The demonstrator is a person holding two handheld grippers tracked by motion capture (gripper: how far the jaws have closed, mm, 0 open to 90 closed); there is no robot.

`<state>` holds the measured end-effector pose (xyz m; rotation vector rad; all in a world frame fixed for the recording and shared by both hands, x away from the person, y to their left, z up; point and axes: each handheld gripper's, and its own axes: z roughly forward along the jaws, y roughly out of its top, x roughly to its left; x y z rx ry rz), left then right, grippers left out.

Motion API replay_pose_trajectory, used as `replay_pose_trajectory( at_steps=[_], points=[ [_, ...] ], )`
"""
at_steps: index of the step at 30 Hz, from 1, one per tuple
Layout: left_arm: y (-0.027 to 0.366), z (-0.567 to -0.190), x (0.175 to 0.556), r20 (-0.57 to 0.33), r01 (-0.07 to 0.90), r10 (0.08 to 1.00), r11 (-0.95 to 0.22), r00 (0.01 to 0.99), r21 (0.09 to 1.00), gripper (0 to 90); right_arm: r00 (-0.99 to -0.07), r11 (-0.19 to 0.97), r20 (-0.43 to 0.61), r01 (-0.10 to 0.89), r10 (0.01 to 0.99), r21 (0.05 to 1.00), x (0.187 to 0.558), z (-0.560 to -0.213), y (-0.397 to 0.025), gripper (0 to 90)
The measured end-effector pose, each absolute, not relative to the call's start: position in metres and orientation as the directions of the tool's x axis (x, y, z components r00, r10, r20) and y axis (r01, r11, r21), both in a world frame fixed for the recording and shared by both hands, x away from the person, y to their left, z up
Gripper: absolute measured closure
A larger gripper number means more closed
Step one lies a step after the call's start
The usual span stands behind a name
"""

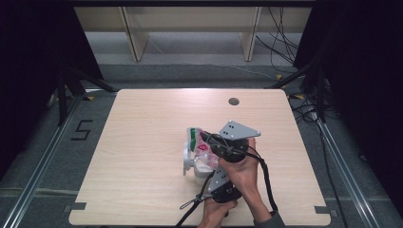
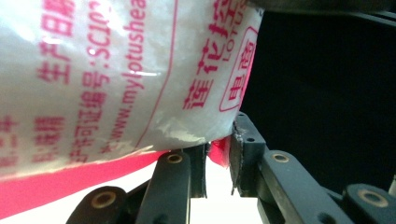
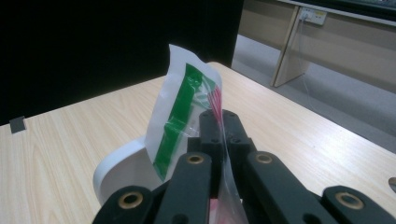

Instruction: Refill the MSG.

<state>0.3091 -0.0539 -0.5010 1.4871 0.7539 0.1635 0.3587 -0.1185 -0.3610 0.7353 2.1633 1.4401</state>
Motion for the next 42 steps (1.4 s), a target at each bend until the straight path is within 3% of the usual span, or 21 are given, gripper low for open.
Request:
replay_pose_trajectory(
  at_steps=[12, 16, 17, 24, 27, 42],
  points=[
    [-0.0531, -0.5012, 0.3095, -0.343, 0.339, 0.545, 0.112, 0.765, 0.934, 77.9, -0.760, 0.313, -0.054, 0.201, 0.648, 0.928, 0.3577, -0.3626, -0.1159, 90.0],
    [-0.0533, -0.5014, 0.3097, -0.348, 0.342, 0.544, 0.115, 0.764, 0.932, 77.9, -0.768, 0.335, -0.098, 0.158, 0.633, 0.929, 0.3599, -0.3621, -0.1170, 90.0],
    [-0.0532, -0.5015, 0.3100, -0.344, 0.339, 0.545, 0.113, 0.765, 0.934, 77.9, -0.760, 0.310, -0.049, 0.204, 0.648, 0.929, 0.3574, -0.3625, -0.1159, 90.0],
    [-0.0532, -0.5009, 0.3095, -0.352, 0.345, 0.541, 0.118, 0.764, 0.931, 77.9, -0.759, 0.304, -0.049, 0.200, 0.649, 0.932, 0.3579, -0.3630, -0.1162, 90.0],
    [-0.0496, -0.5012, 0.3110, -0.299, 0.331, 0.553, 0.046, 0.777, 0.943, 77.9, -0.775, 0.337, -0.083, 0.173, 0.626, 0.925, 0.3602, -0.3639, -0.1160, 90.0],
    [-0.0493, -0.5018, 0.3104, -0.291, 0.324, 0.556, 0.041, 0.778, 0.945, 77.9, -0.770, 0.316, -0.054, 0.196, 0.636, 0.928, 0.3594, -0.3631, -0.1176, 90.0]
  ],
)
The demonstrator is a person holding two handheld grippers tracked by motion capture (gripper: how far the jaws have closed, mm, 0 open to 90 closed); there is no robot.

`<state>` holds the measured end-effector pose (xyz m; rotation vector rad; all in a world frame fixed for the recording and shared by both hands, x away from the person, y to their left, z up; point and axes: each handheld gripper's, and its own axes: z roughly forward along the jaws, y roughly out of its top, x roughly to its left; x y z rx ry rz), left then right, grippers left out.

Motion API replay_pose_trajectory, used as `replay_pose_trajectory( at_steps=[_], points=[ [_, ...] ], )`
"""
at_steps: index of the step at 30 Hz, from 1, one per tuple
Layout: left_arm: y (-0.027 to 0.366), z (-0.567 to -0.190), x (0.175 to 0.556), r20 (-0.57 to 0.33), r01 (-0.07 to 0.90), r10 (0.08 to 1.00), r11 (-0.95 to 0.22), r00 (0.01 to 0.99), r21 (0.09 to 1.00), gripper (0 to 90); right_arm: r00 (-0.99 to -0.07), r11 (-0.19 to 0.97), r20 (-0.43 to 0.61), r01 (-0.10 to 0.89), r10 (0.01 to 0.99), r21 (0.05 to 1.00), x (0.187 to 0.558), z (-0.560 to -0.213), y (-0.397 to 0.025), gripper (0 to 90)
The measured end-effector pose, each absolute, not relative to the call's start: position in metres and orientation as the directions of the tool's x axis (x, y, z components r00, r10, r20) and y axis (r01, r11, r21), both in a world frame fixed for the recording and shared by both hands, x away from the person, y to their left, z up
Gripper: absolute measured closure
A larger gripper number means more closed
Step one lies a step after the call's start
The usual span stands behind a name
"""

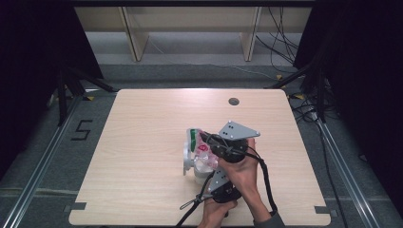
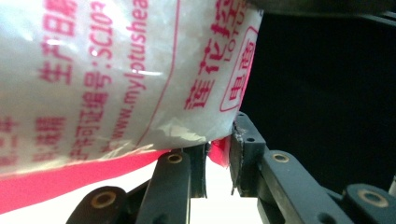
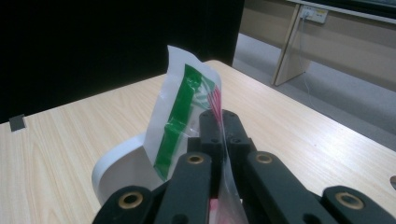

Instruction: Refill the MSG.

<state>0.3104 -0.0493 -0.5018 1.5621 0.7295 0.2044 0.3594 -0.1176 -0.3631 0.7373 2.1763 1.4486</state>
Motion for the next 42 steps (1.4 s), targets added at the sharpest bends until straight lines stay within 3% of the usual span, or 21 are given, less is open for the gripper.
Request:
replay_pose_trajectory(
  at_steps=[42],
  points=[
    [-0.0494, -0.5028, 0.3082, -0.286, 0.324, 0.557, 0.033, 0.780, 0.946, 77.8, -0.771, 0.310, -0.054, 0.189, 0.634, 0.932, 0.3585, -0.3587, -0.1244, 90.0]
  ],
)
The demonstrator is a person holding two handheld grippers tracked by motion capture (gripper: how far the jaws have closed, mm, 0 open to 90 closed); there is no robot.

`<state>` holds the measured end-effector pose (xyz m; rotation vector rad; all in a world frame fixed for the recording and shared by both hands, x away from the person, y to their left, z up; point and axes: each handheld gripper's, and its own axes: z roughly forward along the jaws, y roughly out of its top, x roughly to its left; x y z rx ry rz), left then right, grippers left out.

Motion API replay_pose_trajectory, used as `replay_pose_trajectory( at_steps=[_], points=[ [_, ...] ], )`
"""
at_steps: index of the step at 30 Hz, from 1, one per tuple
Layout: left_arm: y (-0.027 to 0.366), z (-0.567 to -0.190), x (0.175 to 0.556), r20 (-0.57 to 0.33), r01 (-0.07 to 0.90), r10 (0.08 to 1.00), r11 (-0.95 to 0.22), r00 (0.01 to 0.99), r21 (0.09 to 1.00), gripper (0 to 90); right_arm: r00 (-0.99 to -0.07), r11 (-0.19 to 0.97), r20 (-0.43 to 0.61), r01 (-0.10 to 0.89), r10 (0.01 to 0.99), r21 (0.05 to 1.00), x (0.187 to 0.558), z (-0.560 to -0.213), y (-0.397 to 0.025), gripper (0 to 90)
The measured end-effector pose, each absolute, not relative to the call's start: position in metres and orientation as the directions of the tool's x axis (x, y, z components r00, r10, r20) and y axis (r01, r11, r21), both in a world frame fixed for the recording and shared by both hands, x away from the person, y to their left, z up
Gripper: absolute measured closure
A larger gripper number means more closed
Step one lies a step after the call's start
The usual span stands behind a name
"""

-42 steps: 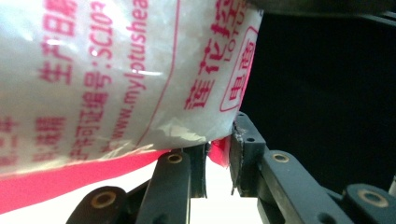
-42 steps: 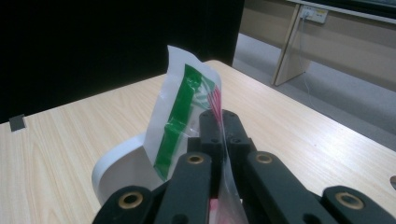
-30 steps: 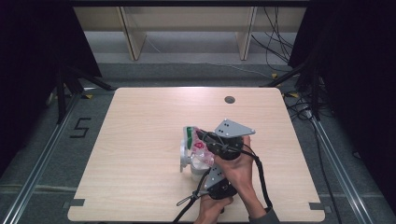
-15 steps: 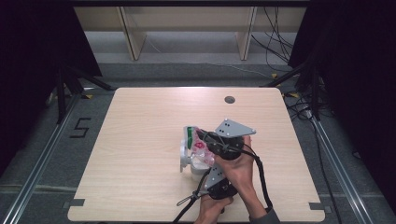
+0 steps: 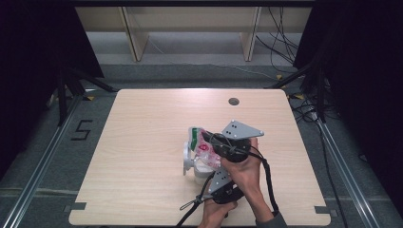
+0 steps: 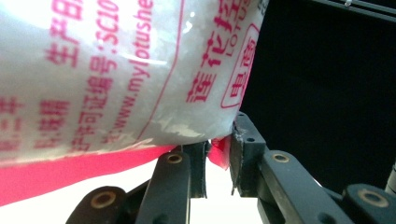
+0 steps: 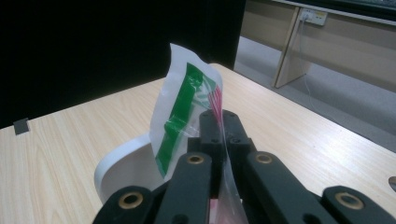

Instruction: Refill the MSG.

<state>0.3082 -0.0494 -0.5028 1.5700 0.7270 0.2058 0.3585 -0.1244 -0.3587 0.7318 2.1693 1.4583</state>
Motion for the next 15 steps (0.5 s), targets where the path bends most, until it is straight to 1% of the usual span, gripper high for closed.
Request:
replay_pose_trajectory(
  at_steps=[2, 3, 4, 6, 9, 10, 13, 14, 15],
  points=[
    [-0.049, -0.504, 0.308, -0.289, 0.325, 0.557, 0.035, 0.779, 0.945, 77.8, -0.769, 0.295, -0.042, 0.194, 0.638, 0.936, 0.358, -0.359, -0.125, 90.0],
    [-0.049, -0.504, 0.308, -0.295, 0.326, 0.554, 0.045, 0.778, 0.944, 77.8, -0.775, 0.295, -0.052, 0.177, 0.630, 0.939, 0.359, -0.358, -0.126, 90.0],
    [-0.052, -0.504, 0.306, -0.340, 0.340, 0.543, 0.105, 0.768, 0.935, 77.7, -0.769, 0.297, -0.060, 0.173, 0.636, 0.939, 0.359, -0.357, -0.127, 90.0],
    [-0.052, -0.504, 0.306, -0.336, 0.339, 0.543, 0.099, 0.769, 0.936, 77.6, -0.778, 0.281, -0.030, 0.191, 0.628, 0.941, 0.358, -0.357, -0.128, 90.0],
    [-0.052, -0.504, 0.306, -0.329, 0.338, 0.545, 0.088, 0.771, 0.937, 77.6, -0.775, 0.269, -0.015, 0.201, 0.632, 0.942, 0.357, -0.356, -0.130, 90.0],
    [-0.052, -0.505, 0.305, -0.331, 0.339, 0.544, 0.088, 0.771, 0.937, 77.6, -0.774, 0.277, -0.027, 0.194, 0.633, 0.941, 0.357, -0.355, -0.131, 90.0],
    [-0.052, -0.505, 0.306, -0.334, 0.341, 0.536, 0.090, 0.775, 0.936, 77.4, -0.772, 0.257, 0.001, 0.213, 0.636, 0.943, 0.356, -0.355, -0.134, 90.0],
    [-0.052, -0.505, 0.305, -0.331, 0.340, 0.539, 0.087, 0.775, 0.936, 77.3, -0.778, 0.259, -0.028, 0.175, 0.628, 0.950, 0.358, -0.354, -0.136, 90.0],
    [-0.052, -0.505, 0.305, -0.334, 0.341, 0.536, 0.091, 0.775, 0.936, 77.3, -0.763, 0.246, 0.000, 0.209, 0.647, 0.946, 0.355, -0.354, -0.136, 90.0]
  ],
)
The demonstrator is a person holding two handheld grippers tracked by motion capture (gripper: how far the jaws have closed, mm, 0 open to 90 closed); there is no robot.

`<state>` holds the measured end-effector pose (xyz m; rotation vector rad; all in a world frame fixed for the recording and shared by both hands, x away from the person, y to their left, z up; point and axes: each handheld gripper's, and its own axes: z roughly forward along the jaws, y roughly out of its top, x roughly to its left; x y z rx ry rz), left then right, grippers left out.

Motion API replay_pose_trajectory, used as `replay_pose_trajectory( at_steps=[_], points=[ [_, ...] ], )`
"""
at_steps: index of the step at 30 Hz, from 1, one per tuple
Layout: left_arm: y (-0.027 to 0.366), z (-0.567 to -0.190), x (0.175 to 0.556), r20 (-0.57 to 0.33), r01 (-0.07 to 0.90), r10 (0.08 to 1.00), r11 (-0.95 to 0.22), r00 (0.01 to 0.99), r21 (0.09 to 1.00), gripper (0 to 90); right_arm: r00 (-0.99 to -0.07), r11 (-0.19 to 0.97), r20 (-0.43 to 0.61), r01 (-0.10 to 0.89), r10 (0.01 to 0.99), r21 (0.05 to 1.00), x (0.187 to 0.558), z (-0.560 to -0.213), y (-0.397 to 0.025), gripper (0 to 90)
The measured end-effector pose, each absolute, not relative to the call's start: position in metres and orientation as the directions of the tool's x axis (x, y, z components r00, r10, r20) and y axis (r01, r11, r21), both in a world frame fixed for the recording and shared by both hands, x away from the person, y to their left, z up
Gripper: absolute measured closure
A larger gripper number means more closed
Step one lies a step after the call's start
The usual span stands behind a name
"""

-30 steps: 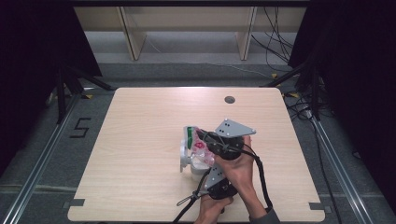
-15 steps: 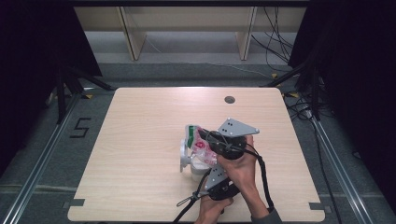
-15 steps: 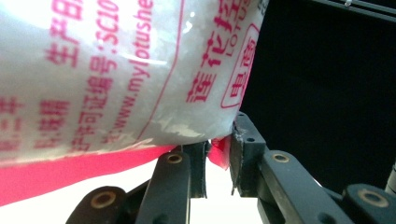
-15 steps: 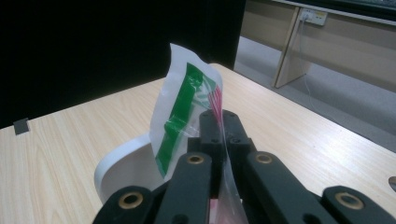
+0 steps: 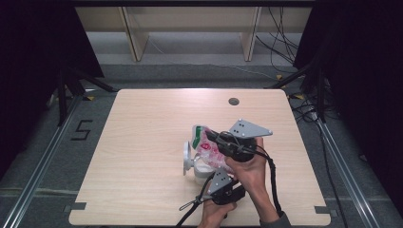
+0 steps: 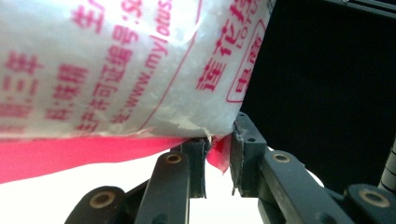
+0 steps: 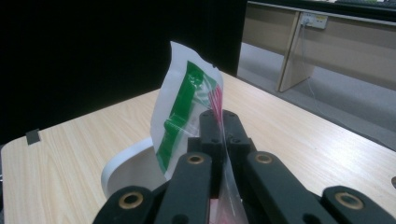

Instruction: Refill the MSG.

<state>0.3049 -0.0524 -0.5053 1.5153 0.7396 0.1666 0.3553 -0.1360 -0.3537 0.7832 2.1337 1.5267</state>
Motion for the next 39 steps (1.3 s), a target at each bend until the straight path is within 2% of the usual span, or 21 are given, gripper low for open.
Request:
replay_pose_trajectory(
  at_steps=[28, 34, 37, 39],
  points=[
    [-0.050, -0.506, 0.304, -0.322, 0.350, 0.527, 0.050, 0.787, 0.936, 75.7, -0.770, 0.196, 0.024, 0.192, 0.637, 0.962, 0.350, -0.344, -0.161, 90.0],
    [-0.048, -0.506, 0.304, -0.310, 0.347, 0.534, 0.032, 0.787, 0.937, 72.8, -0.755, 0.196, 0.016, 0.190, 0.655, 0.962, 0.350, -0.343, -0.165, 90.0],
    [-0.048, -0.507, 0.305, -0.314, 0.347, 0.528, 0.039, 0.789, 0.937, 71.6, -0.756, 0.152, 0.062, 0.211, 0.651, 0.966, 0.349, -0.343, -0.169, 90.0],
    [-0.048, -0.507, 0.304, -0.311, 0.349, 0.531, 0.032, 0.788, 0.937, 71.5, -0.752, 0.160, 0.046, 0.198, 0.658, 0.967, 0.350, -0.342, -0.173, 90.0]
  ],
)
